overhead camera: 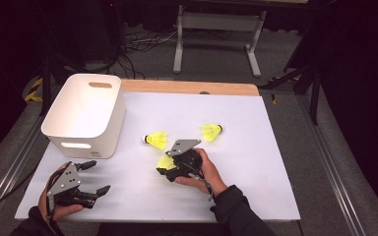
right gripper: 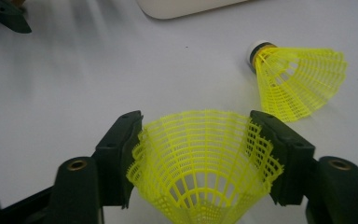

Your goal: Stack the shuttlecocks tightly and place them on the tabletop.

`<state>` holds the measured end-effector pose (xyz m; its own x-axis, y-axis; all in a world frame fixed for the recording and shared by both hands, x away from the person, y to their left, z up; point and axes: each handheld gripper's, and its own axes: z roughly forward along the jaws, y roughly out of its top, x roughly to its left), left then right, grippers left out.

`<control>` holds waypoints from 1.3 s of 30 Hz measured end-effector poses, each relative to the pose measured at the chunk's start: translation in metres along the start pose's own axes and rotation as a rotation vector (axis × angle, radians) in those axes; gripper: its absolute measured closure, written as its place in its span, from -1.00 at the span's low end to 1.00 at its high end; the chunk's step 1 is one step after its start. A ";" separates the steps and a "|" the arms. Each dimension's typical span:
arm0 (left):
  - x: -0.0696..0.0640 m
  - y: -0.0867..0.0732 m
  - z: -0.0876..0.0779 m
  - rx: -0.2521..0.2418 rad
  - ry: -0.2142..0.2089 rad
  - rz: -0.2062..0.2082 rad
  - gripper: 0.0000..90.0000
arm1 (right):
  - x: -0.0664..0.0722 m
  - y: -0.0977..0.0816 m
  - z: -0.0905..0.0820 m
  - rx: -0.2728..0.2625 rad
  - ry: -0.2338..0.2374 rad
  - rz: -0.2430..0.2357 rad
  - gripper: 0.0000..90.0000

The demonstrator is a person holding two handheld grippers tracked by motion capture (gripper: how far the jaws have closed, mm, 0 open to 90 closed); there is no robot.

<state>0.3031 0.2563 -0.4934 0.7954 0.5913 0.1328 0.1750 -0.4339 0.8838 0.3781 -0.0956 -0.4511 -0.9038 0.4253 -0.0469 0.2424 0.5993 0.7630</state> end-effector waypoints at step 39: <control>-0.002 0.000 0.002 0.012 -0.004 0.008 -0.80 | -0.033 -0.080 -0.076 0.074 -0.113 0.073 -0.43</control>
<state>0.3026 0.2538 -0.4942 0.7993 0.5848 0.1382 0.1751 -0.4467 0.8774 0.3614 -0.2096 -0.4616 -0.8385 0.5407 -0.0681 0.3355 0.6106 0.7174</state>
